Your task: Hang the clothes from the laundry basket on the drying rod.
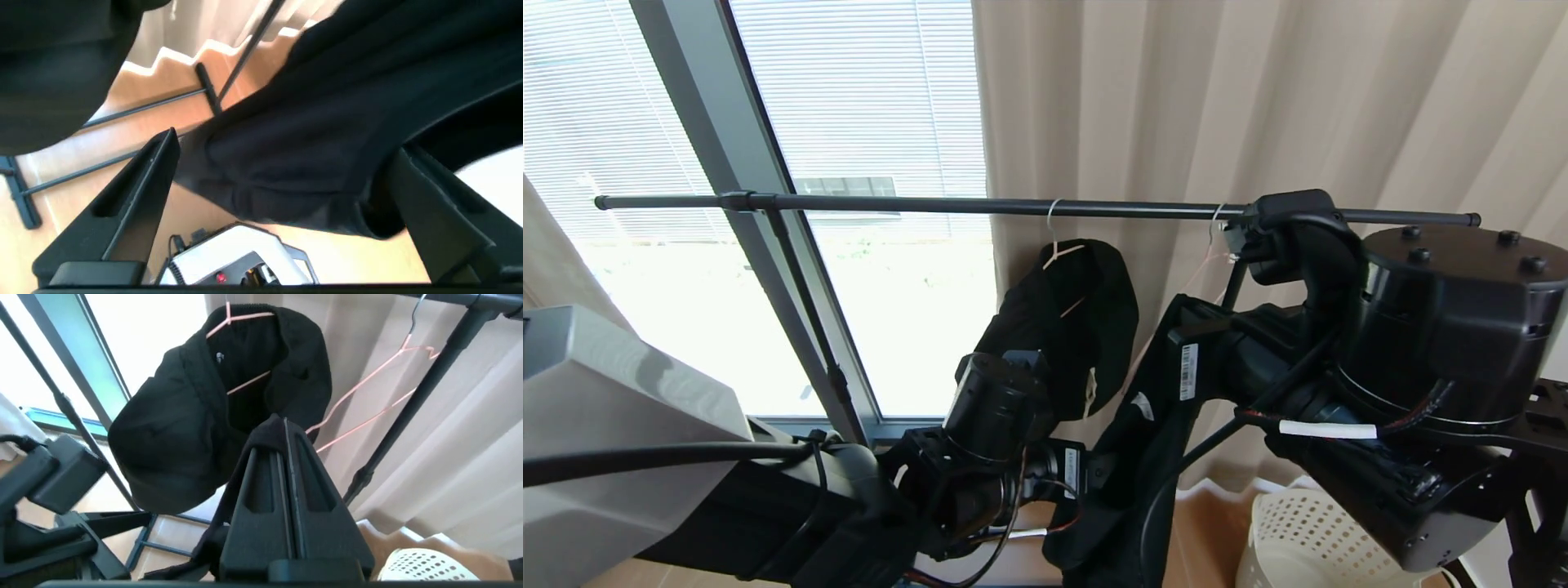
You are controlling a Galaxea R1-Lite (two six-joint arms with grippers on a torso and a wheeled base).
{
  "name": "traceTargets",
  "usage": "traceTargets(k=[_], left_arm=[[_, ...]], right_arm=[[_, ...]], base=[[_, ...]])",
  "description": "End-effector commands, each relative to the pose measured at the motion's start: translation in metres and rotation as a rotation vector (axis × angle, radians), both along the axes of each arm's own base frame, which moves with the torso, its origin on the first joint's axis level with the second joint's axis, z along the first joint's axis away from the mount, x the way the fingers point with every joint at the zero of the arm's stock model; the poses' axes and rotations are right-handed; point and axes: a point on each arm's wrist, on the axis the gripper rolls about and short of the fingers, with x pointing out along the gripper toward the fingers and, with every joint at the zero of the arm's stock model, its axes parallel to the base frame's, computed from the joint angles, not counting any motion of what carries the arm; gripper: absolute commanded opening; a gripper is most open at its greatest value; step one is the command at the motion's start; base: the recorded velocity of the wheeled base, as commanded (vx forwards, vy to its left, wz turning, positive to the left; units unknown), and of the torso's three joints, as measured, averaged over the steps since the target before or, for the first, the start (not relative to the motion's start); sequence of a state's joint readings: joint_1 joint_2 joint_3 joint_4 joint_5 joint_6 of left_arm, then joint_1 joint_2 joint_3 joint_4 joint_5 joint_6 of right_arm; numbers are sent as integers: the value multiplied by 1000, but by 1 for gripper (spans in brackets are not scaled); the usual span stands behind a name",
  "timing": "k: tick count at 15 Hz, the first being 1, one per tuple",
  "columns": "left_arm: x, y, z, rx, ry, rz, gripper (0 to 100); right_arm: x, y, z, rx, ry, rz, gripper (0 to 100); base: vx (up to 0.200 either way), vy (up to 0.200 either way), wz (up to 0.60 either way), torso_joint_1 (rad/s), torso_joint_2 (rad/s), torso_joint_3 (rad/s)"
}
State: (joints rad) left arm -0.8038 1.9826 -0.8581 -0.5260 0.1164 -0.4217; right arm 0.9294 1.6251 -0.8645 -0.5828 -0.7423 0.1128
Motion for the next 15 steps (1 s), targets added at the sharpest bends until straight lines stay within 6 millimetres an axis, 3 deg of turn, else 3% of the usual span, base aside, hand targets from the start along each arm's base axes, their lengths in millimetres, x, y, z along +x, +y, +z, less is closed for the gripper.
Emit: traceTargets(k=[1, 6, 7, 10, 14, 15], left_arm=[[-1, -3, -9, 24, 14, -1, 100], [-3, -7, -16, 52, 12, 13, 100], [-3, -7, -15, 51, 4, 19, 0], [-4, -6, -14, 46, -2, 19, 0], [-6, 7, 17, -1, -68, 34, 0], [-8, 13, 32, -14, -108, 30, 0]], right_arm=[[0, 0, 3, 15, -14, -3, 0], [0, -4, 7, 26, -33, -51, 0], [3, -6, 6, 23, -31, -60, 0], [9, -9, 4, 13, -26, -83, 0], [22, -22, -1, -34, -18, -140, 0], [23, -28, -3, -77, -16, -150, 0]], base=[[0, 0, 0, 0, 0, 0], [0, 0, 0, 0, 0, 0], [0, 0, 0, 0, 0, 0], [0, 0, 0, 0, 0, 0], [0, 0, 0, 0, 0, 0], [0, 0, 0, 0, 0, 0]])
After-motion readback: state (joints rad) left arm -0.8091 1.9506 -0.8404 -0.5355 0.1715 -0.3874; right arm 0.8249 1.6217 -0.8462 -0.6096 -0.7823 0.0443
